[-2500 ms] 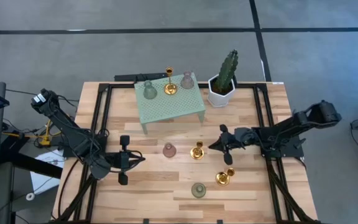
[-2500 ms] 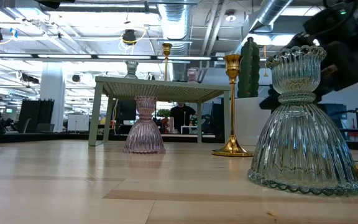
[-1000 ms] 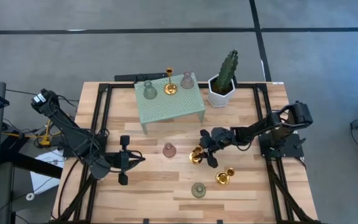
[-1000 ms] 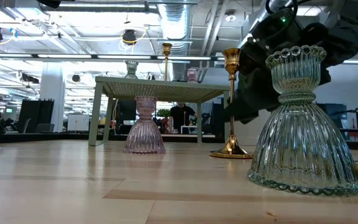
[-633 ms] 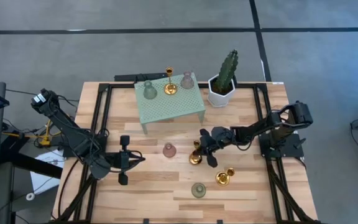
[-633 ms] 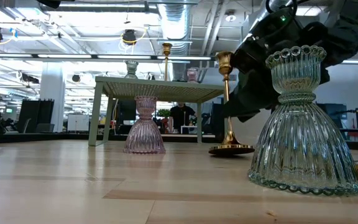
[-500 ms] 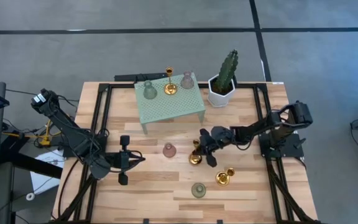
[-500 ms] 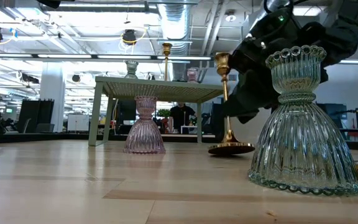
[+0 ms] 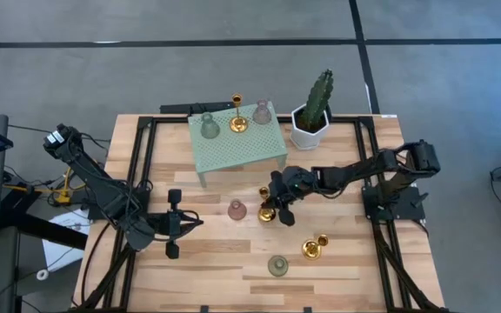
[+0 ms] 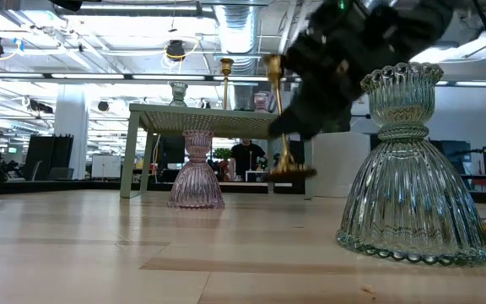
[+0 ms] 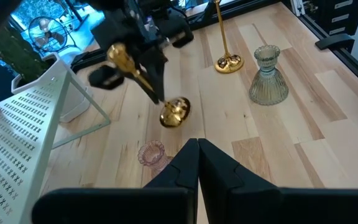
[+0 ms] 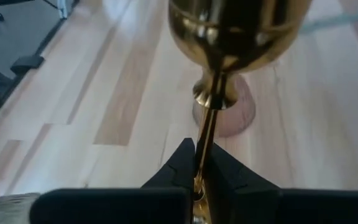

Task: Pick & Place candle stick holders
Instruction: Put the top golden candle holder on the shelf

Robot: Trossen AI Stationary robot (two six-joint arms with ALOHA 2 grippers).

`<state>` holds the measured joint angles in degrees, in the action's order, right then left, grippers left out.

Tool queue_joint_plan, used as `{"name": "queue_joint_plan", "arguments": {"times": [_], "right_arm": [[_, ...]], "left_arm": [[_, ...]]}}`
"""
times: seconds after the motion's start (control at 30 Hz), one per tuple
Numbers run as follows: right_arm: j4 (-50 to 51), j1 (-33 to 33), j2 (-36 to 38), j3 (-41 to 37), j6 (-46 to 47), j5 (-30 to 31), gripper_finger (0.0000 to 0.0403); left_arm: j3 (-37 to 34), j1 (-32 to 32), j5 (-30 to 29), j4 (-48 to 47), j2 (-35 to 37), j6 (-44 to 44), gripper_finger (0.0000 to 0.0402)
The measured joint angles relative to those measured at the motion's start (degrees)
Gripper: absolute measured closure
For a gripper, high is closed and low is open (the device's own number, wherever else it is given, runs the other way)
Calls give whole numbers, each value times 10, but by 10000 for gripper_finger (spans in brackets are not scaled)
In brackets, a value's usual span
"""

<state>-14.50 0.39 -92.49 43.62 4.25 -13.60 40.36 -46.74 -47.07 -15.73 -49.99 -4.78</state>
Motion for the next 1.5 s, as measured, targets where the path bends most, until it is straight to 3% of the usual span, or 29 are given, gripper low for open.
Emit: {"name": "queue_joint_plan", "arguments": {"times": [0.3, 0.47, 0.9, 1.17, 1.5], "right_arm": [[121, -26, 92, 85, -66, 6, 399], [175, -47, 94, 171, -115, 30, 399], [222, -137, -66, 377, -153, -16, 400], [235, -186, -142, 446, -143, -31, 400], [258, -213, -165, 482, -143, -46, 400]], "left_arm": [[0, 0, 0, 0, 0, 0, 394], [0, 0, 0, 0, 0, 0, 394], [0, 0, 0, 0, 0, -2, 394], [0, 0, 0, 1, 0, -2, 394], [0, 0, 0, 2, 0, -2, 394]]}}
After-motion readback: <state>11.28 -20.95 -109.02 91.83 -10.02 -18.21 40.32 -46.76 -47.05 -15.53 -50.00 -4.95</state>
